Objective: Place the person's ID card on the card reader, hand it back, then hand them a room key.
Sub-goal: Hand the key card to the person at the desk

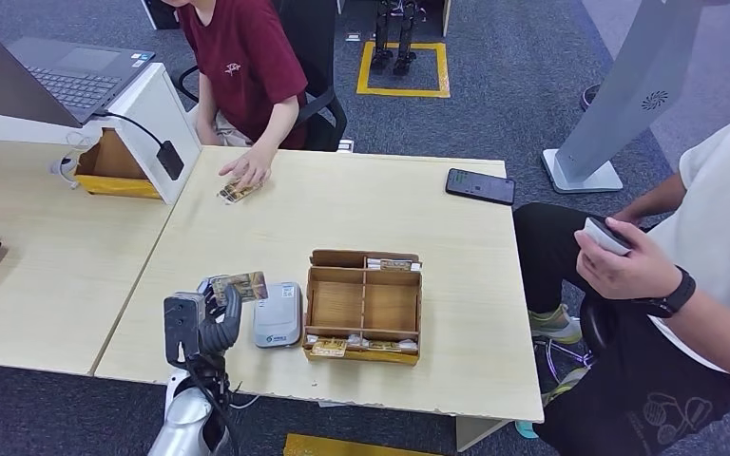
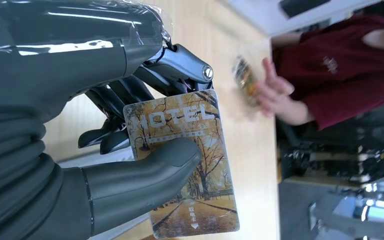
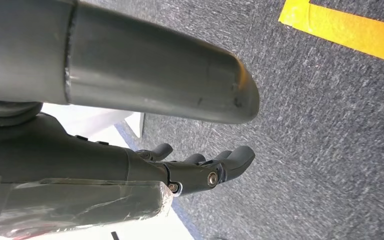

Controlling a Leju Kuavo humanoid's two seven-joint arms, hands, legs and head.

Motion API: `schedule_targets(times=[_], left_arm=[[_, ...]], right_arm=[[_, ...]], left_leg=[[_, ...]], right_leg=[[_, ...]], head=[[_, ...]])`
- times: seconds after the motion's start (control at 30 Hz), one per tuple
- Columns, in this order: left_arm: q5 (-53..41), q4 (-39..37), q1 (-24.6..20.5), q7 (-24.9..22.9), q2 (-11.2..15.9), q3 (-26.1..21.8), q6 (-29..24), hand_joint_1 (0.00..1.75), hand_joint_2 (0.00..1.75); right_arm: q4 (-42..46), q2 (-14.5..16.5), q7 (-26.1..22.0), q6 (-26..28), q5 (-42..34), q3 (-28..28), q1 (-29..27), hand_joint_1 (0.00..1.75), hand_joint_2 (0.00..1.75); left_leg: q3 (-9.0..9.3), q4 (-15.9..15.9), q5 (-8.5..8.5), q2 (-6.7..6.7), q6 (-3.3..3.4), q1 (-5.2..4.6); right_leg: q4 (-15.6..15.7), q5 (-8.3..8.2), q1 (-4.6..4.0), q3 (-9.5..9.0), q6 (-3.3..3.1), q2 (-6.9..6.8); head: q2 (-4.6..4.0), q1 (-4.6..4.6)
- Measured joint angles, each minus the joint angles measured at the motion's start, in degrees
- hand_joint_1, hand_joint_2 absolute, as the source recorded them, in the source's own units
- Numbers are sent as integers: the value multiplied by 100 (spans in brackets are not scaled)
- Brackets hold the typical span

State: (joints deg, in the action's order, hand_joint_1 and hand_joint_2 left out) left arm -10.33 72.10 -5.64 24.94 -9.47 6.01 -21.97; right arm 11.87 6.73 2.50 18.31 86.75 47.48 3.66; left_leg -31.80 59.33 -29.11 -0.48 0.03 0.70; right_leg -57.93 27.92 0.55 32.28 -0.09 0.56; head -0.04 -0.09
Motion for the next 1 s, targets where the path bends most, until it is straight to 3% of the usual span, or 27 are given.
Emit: schedule_targets(times=[0.37, 0.6, 0.77, 0.9, 1.0], left_arm=[[-681, 37, -807, 289, 188, -188, -898, 175, 175], [-1257, -491, -1411, 325, 317, -393, -1424, 175, 175], [-3134, -1082, -1822, 547, 358, -749, -1768, 175, 175], [-4682, -1360, -2012, 890, 249, -1482, -1777, 175, 175], [-5320, -1461, -2102, 1142, 127, -2079, -1778, 175, 175]], right_arm=[[2, 0, -62, -105, 0, -432, 16, 0, 0], [2, 0, -62, -217, 0, -731, 55, 0, 0], [2, 0, -55, -335, -1, -956, 131, 0, 0], [2, 0, -45, -389, 0, -1113, 168, 0, 0], [2, 0, -45, -389, 0, -1181, 176, 0, 0]], left_leg=[[0, 0, 5, -5, -6, 1], [0, 0, 6, -4, -6, 1], [0, 0, 9, -3, -7, 1], [0, 0, 9, 0, -8, 1], [0, 0, 9, 0, -8, 1]], right_leg=[[-2, -3, -1, 0, -4, -3], [-3, -3, -1, 0, -4, -2], [-4, -4, -1, 0, -5, -1], [-4, -4, -1, 2, -5, 4], [-4, -4, -1, 4, -5, 4]], head=[[0, 0], [0, 0], [0, 1], [0, 0], [0, -1]])
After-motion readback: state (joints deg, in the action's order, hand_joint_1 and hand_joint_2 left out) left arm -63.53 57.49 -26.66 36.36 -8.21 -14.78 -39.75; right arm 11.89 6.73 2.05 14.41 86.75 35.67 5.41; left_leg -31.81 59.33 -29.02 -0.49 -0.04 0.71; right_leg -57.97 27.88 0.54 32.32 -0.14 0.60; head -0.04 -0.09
